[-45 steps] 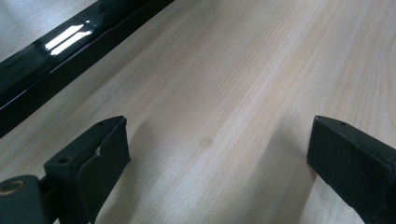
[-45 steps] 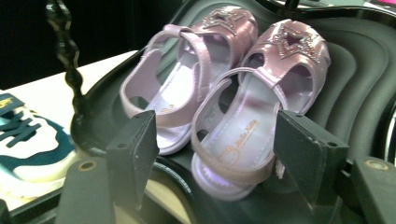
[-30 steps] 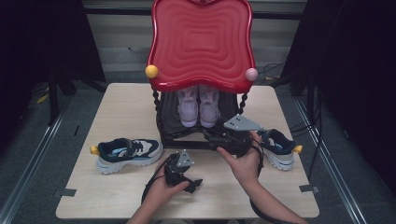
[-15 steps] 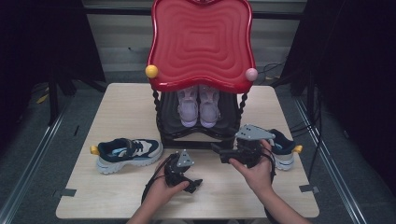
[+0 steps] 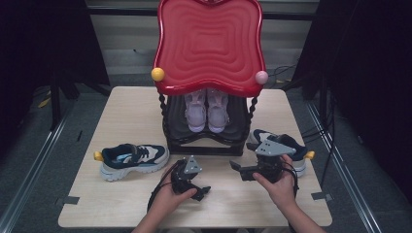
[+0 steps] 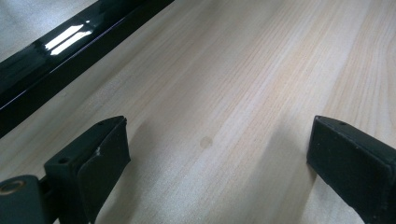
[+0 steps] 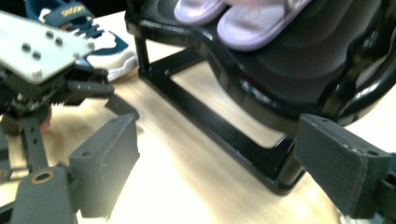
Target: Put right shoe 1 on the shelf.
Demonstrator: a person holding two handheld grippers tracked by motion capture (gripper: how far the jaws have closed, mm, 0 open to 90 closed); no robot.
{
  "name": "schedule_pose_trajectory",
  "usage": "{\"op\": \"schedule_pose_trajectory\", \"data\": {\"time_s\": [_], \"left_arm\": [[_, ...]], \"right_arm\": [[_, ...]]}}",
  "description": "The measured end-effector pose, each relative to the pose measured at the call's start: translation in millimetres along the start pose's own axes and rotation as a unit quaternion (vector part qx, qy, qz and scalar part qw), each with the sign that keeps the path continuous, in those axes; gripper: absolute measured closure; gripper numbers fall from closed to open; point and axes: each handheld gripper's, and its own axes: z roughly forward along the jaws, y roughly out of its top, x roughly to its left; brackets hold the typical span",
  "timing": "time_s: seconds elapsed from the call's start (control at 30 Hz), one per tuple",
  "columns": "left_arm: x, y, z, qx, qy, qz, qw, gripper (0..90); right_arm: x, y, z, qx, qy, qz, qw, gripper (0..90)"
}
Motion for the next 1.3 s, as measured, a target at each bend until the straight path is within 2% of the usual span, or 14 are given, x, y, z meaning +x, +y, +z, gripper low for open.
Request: {"op": "schedule_pose_trajectory", "data": {"time_s": [0.47,0.6,0.83,1.13,1.3], "left_arm": [[0.0,0.0,-0.1,0.0,0.001,0.0,1.0,5.2],[0.0,0.0,0.0,0.0,0.001,0.0,1.0,5.2],[-0.1,0.0,0.0,0.0,0.001,0.0,1.0,5.2],[-0.1,0.0,0.0,0.0,0.001,0.0,1.0,5.2],[-0.1,0.0,0.0,0.0,0.001,0.0,1.0,5.2]], "right_arm": [[-11.1,-33.4,-5.2,0.031,0.004,0.011,0.9995,13.0],[-12.0,-41.9,-6.3,0.038,0.011,0.005,0.9992,13.0],[-16.9,-62.8,-4.3,0.065,0.019,0.006,0.9977,13.2],[-23.8,-73.4,-3.9,0.086,0.028,0.006,0.9959,13.4],[-27.2,-80.7,-1.9,0.105,0.038,0.006,0.9938,13.4]]}}
